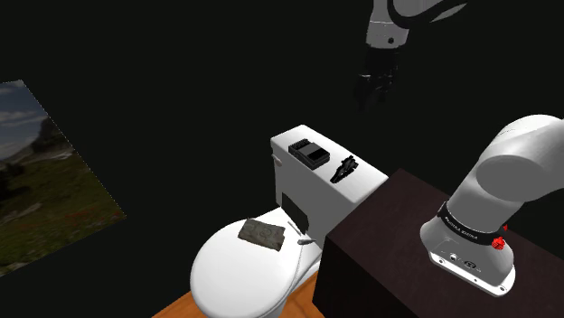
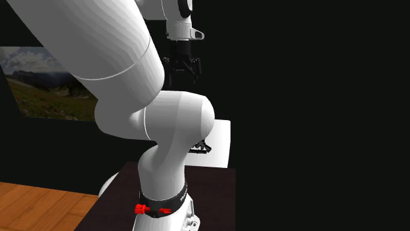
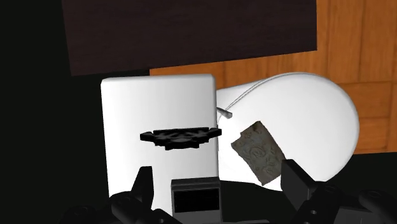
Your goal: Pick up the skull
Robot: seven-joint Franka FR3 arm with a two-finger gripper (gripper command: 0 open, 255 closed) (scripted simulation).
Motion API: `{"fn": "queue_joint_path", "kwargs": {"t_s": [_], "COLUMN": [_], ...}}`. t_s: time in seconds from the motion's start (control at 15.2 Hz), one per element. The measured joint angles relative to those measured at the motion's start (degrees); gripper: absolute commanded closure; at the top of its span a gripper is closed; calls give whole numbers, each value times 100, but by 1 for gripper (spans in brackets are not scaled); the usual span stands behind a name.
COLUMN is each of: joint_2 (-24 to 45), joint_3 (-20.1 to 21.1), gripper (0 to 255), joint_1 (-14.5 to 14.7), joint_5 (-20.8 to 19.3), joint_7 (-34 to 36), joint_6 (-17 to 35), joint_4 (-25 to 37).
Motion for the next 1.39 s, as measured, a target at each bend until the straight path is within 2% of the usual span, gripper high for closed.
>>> {"fn": "queue_joint_path", "kwargs": {"t_s": [0.4, 0.99, 1.39], "joint_2": [708, 2566, 3265], "joint_3": [-19, -76, -29], "gripper": [0, 0, 0], "joint_1": [-89, -345, -373], "joint_5": [-116, -449, -569], "joint_7": [-91, -157, -19], "joint_6": [1440, 3793, 4608], "joint_4": [-642, -984, -1076]}}
